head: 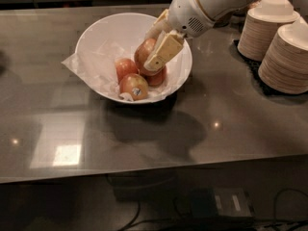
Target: Pick apple from white bowl
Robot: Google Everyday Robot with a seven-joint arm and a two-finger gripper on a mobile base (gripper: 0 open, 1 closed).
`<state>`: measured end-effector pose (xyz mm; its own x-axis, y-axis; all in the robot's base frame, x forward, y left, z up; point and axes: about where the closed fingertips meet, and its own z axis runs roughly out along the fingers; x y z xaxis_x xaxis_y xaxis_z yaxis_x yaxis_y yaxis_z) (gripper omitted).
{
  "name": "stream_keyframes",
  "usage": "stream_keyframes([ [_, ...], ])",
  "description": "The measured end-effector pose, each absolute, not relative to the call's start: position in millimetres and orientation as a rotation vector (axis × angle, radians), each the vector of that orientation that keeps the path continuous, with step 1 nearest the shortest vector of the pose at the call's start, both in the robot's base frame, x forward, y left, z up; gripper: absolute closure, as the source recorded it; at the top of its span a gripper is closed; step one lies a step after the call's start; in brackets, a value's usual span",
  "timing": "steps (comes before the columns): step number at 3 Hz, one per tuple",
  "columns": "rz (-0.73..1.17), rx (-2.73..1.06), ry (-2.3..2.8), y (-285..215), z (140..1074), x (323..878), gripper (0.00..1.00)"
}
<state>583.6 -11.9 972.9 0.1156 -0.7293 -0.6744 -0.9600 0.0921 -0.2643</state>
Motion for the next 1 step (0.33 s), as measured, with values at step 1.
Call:
stream_keyframes([
  [1,0.413,-1.687,1.664,-11.9,972.9,583.6,1.0],
])
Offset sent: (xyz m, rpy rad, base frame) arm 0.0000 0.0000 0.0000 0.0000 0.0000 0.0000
